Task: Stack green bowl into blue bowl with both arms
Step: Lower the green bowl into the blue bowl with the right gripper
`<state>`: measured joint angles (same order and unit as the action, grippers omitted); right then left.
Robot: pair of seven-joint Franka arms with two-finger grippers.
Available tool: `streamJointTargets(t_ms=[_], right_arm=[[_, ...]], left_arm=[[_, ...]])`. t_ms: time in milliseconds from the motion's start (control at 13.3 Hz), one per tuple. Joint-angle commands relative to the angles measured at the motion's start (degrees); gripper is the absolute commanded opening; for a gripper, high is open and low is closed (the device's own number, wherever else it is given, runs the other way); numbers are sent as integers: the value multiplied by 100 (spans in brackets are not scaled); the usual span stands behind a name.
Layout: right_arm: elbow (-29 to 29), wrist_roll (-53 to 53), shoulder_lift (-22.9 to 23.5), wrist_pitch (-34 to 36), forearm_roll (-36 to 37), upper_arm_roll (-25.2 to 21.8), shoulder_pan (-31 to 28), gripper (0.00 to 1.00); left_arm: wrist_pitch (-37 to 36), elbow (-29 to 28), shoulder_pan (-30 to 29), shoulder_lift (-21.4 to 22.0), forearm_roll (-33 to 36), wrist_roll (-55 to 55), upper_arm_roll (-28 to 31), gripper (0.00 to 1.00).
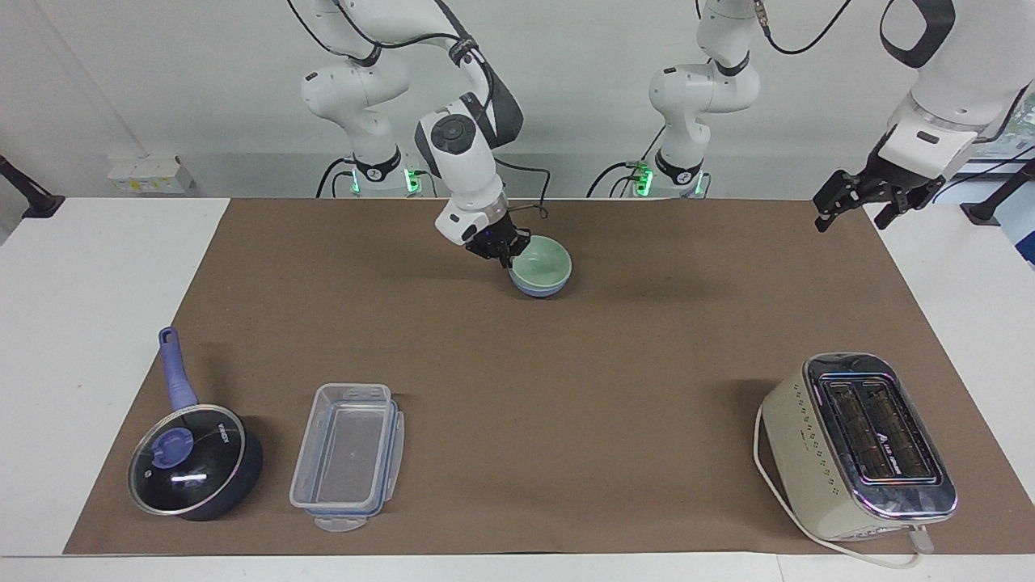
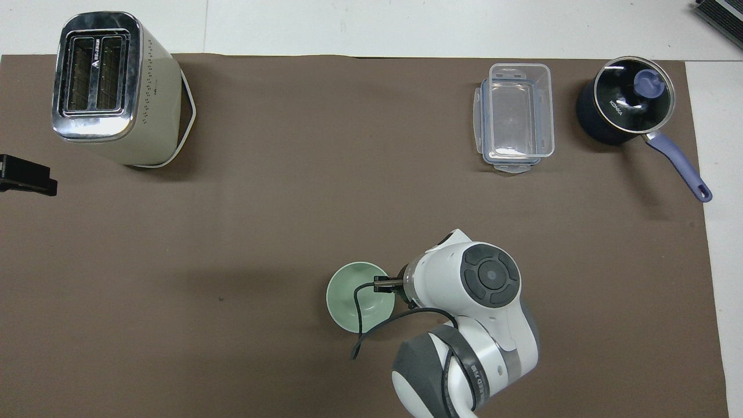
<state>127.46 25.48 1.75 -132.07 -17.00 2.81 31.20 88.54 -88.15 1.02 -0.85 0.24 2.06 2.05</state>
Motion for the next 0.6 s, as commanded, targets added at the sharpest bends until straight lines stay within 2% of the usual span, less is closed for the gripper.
streamJointTargets(t_ms=[0, 525], right_arm=[[25, -122, -17, 85, -137, 26, -26, 13], [139, -157, -52, 76, -137, 26, -26, 13]], left_arm=[[-118, 88, -14, -21, 108, -57, -12, 100], [-118, 88, -14, -21, 108, -57, -12, 100]])
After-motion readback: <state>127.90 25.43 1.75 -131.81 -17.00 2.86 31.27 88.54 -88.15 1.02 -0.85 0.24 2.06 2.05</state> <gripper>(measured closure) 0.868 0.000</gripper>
